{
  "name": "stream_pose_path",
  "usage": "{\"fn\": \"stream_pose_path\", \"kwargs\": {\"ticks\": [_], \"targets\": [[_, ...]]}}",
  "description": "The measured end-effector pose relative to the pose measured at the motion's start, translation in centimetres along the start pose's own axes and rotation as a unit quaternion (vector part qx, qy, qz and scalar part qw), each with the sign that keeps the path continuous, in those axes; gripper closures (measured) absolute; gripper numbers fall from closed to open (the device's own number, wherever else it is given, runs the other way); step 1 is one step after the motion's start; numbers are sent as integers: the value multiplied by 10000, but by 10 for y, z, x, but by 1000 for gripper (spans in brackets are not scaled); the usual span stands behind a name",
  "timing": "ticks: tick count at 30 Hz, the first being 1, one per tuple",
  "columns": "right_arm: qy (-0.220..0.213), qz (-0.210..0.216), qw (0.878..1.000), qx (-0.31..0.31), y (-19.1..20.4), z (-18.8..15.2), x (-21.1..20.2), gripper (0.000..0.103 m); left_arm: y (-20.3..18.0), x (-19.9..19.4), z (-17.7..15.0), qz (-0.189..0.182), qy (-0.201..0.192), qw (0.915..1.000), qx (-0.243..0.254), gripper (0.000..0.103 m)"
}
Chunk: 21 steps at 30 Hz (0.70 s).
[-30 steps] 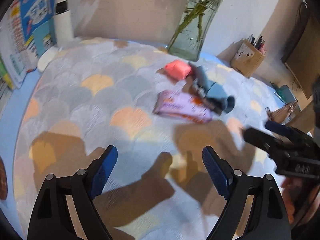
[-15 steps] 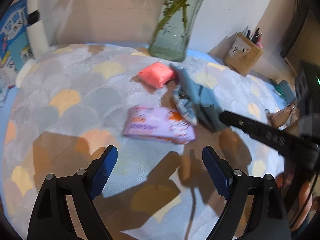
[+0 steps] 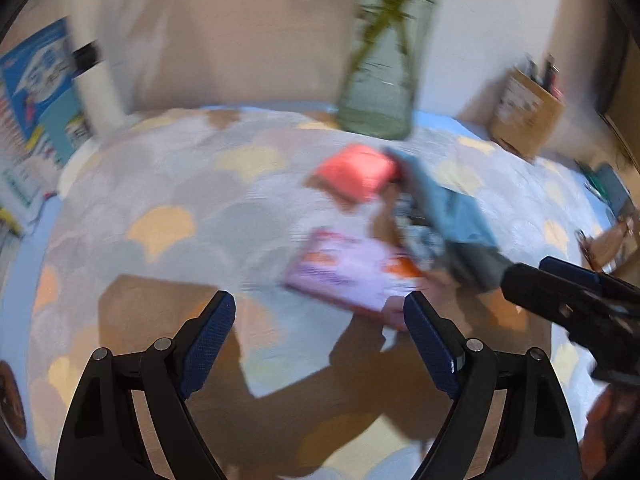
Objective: Organize soft objects
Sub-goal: 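Grasp the pink wipes pack with the left gripper while the right grasps the blue cloth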
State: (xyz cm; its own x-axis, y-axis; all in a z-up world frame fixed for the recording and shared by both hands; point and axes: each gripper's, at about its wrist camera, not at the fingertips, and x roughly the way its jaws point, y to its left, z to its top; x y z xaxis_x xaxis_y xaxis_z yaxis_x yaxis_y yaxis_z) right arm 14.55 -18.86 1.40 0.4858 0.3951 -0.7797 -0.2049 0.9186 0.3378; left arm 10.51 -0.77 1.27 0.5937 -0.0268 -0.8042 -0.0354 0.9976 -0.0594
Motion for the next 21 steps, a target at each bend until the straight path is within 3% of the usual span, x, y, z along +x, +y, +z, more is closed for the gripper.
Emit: {"fn": "stream_pose_path", "kwargs": {"ticks": [3,4,5,7,10,12,16,21], "targets": [[226,-43,9997,21,6,7,29,24,25,0,-1,67,85,9997,-221,18],[250,-113,9996,-23,7,8,34,40,30,0,-2,-25,127,9994,-311,18],[134,-424,9988,-182,10,8,36,49,35,-1,-3,-188,163,9989,-398,18],[11,-447,9985,-306,10,8,28,91,35,-2,-6,-573,195,9971,-462,18],[-339,-333,9988,-95,-1,7,1,93,17,-3,-10,-981,197,9947,-231,18],[-495,-382,9980,-68,-4,4,-17,93,-7,-4,-13,-1037,186,9943,154,17],[-473,-218,9986,58,-11,-15,-57,93,-38,2,-14,-681,88,9955,658,17],[-74,-235,9995,-199,-10,-52,-90,93,-33,7,-11,-198,-1,9975,678,17]]}}
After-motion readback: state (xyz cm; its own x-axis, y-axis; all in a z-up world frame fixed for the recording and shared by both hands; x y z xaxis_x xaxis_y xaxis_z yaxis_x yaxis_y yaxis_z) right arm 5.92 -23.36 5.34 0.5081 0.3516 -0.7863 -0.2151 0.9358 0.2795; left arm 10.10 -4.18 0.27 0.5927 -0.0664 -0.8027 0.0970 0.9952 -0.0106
